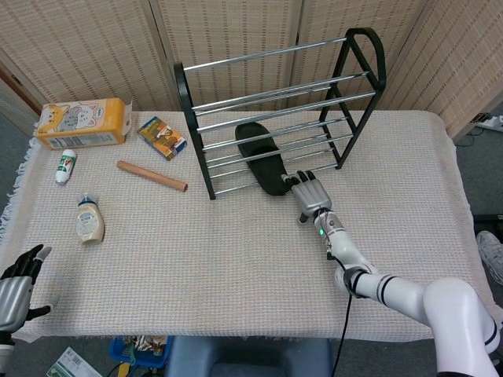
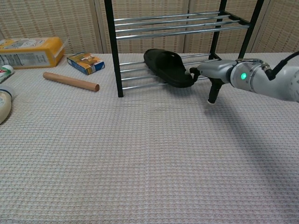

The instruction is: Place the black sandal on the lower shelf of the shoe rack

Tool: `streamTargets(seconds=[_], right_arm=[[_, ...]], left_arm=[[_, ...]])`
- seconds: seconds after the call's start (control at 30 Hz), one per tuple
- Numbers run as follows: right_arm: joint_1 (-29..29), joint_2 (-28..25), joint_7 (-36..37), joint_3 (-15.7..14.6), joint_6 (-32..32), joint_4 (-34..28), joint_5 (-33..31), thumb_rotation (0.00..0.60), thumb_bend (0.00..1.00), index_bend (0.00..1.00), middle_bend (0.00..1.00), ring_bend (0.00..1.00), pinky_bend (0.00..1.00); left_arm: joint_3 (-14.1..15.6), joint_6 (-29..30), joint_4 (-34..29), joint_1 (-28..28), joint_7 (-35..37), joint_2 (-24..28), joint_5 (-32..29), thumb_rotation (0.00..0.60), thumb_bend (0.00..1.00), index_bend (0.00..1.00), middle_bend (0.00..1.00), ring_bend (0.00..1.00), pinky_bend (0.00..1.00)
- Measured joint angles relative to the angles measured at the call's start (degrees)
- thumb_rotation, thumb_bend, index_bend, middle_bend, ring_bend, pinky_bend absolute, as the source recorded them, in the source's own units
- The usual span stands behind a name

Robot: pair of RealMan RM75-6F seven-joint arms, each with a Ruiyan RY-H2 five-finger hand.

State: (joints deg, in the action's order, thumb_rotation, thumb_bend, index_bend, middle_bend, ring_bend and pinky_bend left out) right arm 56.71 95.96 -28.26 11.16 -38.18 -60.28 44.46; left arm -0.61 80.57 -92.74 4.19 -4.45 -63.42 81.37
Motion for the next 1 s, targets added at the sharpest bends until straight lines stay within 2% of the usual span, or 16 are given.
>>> streamTargets(seconds=[0.2,0.47,0.73,1.0], right_arm=[[-0.5,-1.5,0.1,-0.6,-1.5,-2.8,1.1,0.600,0.09,0.00,0.16,0.00,0.04],[-4.4,-7.1,1.4,-2.0,-8.1,-11.5,5.5,0.600,0.13,0.00,0.15,0.00,0.04],[-13.4,-16.0,4.3,-5.2,-19.0,-22.1,11.0,0.600,0.15,0.00,0.13,0.00,0.04],[-23.5,-23.2,7.6,-9.2,-31.6,-29.3,18.5,0.600,0.15,0.00,0.12,0.00,0.04]], left_arm=[[0.1,0.0,0.3,-0.1,0.3,-0.1,-0.1,0.600,0.26,0.10,0.07,0.10,0.24],[-0.2,0.4,0.3,0.1,0.1,-0.2,0.5,0.600,0.26,0.10,0.07,0.10,0.24],[-1.1,0.9,1.2,1.0,-2.6,-1.8,1.1,0.600,0.26,0.10,0.07,0.10,0.24],[-2.3,0.4,1.3,2.7,-6.4,-3.9,0.9,0.600,0.26,0.10,0.07,0.10,0.24]])
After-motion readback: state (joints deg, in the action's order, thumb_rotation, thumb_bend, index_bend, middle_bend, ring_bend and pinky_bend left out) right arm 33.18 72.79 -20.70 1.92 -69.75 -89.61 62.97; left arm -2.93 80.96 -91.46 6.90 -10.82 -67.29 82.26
